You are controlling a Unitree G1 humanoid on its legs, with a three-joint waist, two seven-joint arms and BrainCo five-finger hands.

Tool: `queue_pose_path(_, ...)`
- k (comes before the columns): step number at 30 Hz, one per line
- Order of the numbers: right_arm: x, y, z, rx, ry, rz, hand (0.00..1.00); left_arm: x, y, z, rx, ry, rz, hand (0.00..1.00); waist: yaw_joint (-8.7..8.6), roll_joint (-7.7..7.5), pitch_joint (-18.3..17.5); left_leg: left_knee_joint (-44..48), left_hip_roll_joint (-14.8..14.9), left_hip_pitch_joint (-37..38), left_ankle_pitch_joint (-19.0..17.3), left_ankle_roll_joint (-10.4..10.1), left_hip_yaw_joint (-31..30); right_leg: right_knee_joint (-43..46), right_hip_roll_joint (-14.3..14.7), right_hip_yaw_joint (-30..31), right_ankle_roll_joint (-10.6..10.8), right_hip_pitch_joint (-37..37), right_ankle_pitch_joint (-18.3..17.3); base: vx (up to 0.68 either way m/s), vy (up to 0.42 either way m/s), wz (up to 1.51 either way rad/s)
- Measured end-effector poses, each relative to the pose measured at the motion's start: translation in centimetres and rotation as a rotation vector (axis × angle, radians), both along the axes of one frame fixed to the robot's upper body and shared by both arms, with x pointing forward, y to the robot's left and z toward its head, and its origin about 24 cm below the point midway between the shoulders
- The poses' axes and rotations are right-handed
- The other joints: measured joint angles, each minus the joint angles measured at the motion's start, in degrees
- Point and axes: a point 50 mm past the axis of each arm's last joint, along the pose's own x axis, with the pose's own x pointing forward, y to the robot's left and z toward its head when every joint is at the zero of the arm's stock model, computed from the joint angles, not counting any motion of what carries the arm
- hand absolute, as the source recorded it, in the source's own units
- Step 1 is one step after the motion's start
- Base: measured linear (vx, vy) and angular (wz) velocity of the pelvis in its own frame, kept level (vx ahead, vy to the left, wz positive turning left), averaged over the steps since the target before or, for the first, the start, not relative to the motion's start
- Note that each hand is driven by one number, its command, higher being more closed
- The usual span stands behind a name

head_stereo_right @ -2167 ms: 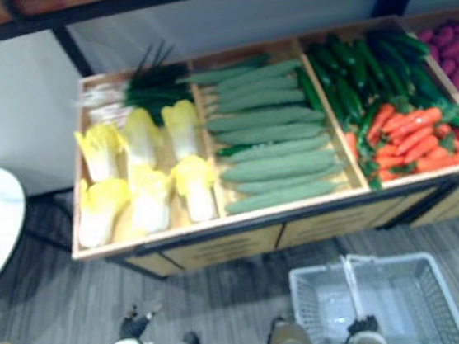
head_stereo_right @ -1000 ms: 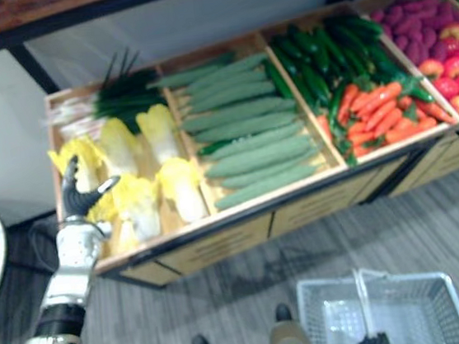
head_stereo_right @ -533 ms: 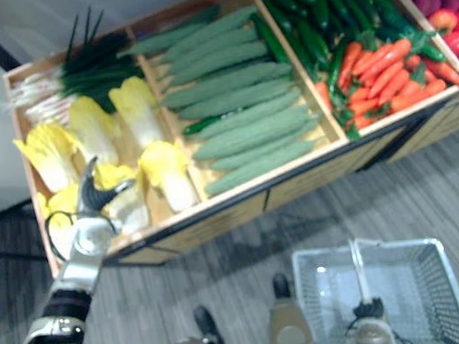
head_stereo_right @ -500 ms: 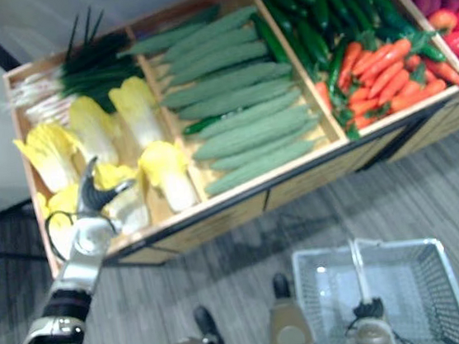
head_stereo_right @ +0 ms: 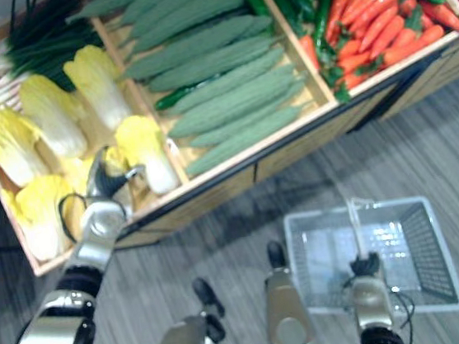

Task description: Pick vegetable in the basket

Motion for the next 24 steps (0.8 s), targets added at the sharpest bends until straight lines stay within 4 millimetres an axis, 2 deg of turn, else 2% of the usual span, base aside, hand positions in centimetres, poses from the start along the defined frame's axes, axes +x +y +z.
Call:
queue_pose_path(5,1.7,0.7,1.1,-0.023,-0.051,0.058,1.00,0.6,0.5,0.5,0.021,0.003,0.033,1.00,0.01,-0.24,0.2,0.1,0.1,0.1,0.0,0.0,0.2,0.3,0.1,0.2,0.0,-0.2,0.0,0.01,-0.004,-0.02)
queue_pose_path(11,1.5,0.7,1.0,-0.028,-0.047,0.063,1.00,1.0,0.2,1.3,0.096,0.002,0.034,1.00,-0.29,-0.58,0.4,-0.1,0.1,1.1,0.0,0.0,-0.3,-0.5,-0.1,-0.5,0.1,1.3,0.1,0.05,-0.004,0.05)
queue_pose_path(15,-0.4,0.2,0.1,-0.025,-0.011,0.034,1.00,1.2,-0.6,2.5,0.157,-0.032,0.006,1.00,-0.37,-0.60,0.4,-0.2,0.3,2.0,0.0,0.0,-2.8,-2.5,-0.3,-3.4,0.1,4.8,0.1,0.04,0.001,0.30)
queue_pose_path(21,-2.9,-0.3,-1.0,-0.010,0.038,-0.018,1.00,0.2,-0.4,4.5,0.249,-0.124,0.015,1.00,0.05,-0.80,0.2,-0.3,0.2,3.1,0.0,0.0,-5.3,-3.3,-0.5,-6.1,0.0,8.1,-0.1,0.02,-0.001,0.25)
queue_pose_path(24,-4.7,-0.5,-1.8,0.011,0.078,-0.061,1.00,-0.2,0.0,6.0,0.276,-0.192,0.026,1.00,0.32,-0.99,-1.4,-1.2,0.0,3.5,0.5,0.3,-6.6,-3.4,-0.8,-7.6,0.0,9.2,-0.5,-0.01,0.002,0.22)
